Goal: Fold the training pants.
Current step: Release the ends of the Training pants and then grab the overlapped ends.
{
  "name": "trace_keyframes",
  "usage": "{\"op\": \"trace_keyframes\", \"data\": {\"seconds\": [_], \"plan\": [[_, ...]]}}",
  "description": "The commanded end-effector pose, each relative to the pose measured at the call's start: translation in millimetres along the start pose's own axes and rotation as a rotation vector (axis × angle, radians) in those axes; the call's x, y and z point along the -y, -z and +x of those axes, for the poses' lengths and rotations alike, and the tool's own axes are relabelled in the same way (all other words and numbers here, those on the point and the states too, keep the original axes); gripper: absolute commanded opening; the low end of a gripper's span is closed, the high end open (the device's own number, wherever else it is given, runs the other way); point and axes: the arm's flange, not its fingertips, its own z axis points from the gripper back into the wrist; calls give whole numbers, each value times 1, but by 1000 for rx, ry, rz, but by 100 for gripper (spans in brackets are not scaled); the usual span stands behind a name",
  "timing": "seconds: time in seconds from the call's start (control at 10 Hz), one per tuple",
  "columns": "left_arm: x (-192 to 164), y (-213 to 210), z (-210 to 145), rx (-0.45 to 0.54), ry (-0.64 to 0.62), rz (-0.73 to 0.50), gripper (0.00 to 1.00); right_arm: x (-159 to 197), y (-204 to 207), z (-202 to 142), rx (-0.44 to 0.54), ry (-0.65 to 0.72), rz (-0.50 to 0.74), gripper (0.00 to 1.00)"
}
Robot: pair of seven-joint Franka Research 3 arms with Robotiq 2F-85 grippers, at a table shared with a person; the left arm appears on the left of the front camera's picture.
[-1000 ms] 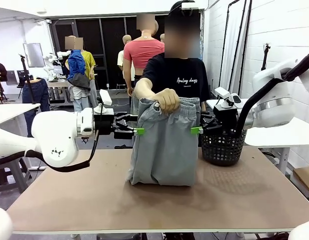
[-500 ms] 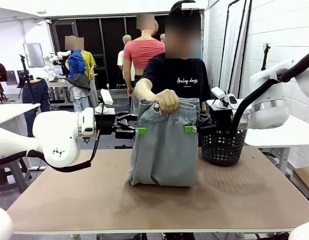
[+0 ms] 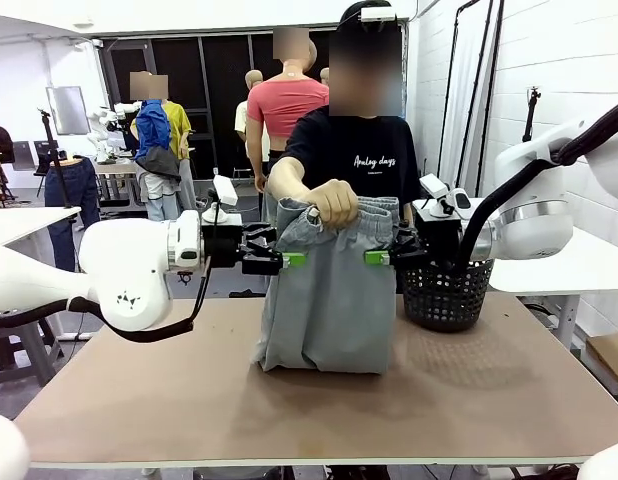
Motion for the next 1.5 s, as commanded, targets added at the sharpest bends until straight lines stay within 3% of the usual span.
{"op": "trace_keyframes", "data": {"seconds": [0.0, 0.6, 0.9, 1.4], "plan": [[-4, 22, -1, -24, -32, 38, 100, 10, 16, 0, 33, -26, -39, 100], [-9, 34, -5, 36, -18, 158, 100, 19, 28, 1, -8, -2, -15, 100], [-13, 42, -7, 10, -46, 104, 100, 20, 22, 6, 28, 21, -37, 100], [-19, 39, -7, 3, -70, 167, 0, 26, 20, 6, 3, 62, -48, 0]]}}
